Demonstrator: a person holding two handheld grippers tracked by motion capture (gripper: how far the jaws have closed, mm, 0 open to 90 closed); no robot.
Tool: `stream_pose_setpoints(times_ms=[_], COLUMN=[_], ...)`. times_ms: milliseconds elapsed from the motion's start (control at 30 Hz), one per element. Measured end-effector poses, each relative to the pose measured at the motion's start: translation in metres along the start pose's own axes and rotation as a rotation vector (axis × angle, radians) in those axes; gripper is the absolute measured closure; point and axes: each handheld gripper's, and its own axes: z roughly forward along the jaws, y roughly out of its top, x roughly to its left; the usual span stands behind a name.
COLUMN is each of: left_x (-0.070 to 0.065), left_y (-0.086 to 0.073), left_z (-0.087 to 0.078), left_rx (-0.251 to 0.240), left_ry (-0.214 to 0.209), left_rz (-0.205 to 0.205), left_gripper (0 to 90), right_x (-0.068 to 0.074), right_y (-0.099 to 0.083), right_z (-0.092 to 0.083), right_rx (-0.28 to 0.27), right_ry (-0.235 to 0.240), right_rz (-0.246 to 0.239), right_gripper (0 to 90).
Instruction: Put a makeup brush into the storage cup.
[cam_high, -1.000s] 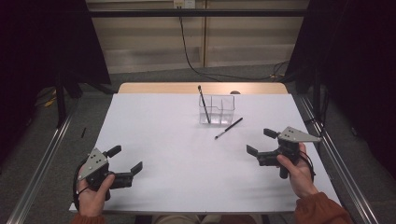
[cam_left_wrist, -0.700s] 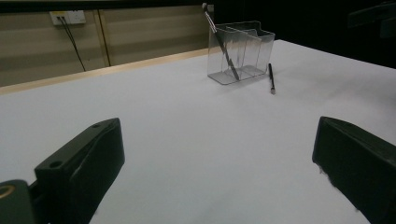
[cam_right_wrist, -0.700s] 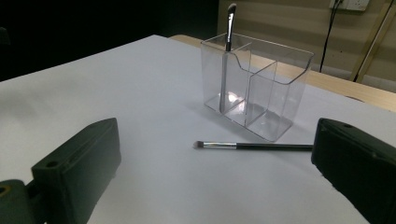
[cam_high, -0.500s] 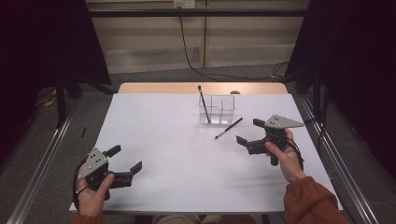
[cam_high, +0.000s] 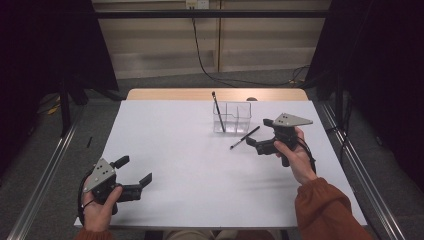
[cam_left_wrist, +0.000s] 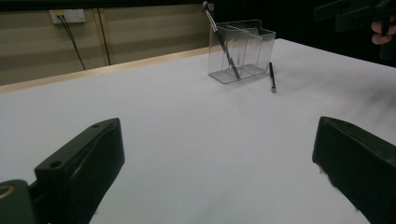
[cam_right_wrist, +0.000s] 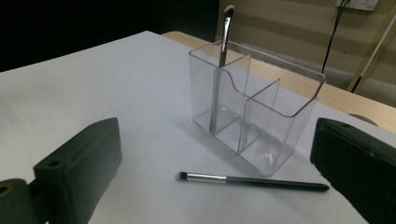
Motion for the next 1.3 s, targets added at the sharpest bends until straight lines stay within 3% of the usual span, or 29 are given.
stream_pose_setpoints(times_ms=[233,533,667,733,800,867,1167,1300], left_x=[0.000,0.000,0.001,0.001,0.001,0.001,0.001,0.001], left_y=[0.000,0.000,0.000,0.000,0.000,0.000,-0.001,0.000], left_z=[0.000,0.000,0.000,0.000,0.000,0.001,0.001,0.001], left_rx=[0.002,0.000,0.003,0.002,0.005,0.006,0.004,0.007], left_ry=[0.001,0.000,0.002,-0.001,0.001,0.000,-0.001,-0.001], left_rz=[0.002,0.001,0.004,0.004,0.007,0.007,0.005,0.007], left_gripper=[2.3,2.3,2.3,2.3,2.3,2.3,2.3,2.3], right_x=[-0.008,-0.016,-0.017,-0.017,-0.018,-0.018,-0.021,-0.019], right_y=[0.008,0.011,0.011,0.011,0.010,0.010,0.016,0.017], right_z=[0.013,0.031,0.035,0.036,0.037,0.039,0.049,0.054], right_rx=[0.036,0.104,0.132,0.164,0.188,0.217,0.410,0.475], right_ry=[-0.009,0.018,0.034,0.045,0.072,0.070,0.212,0.258], right_rz=[-0.010,-0.015,-0.023,-0.038,-0.051,-0.080,-0.094,-0.150], right_gripper=[1.1,1.9,6.8,12.3,13.4,15.0,6.2,4.7])
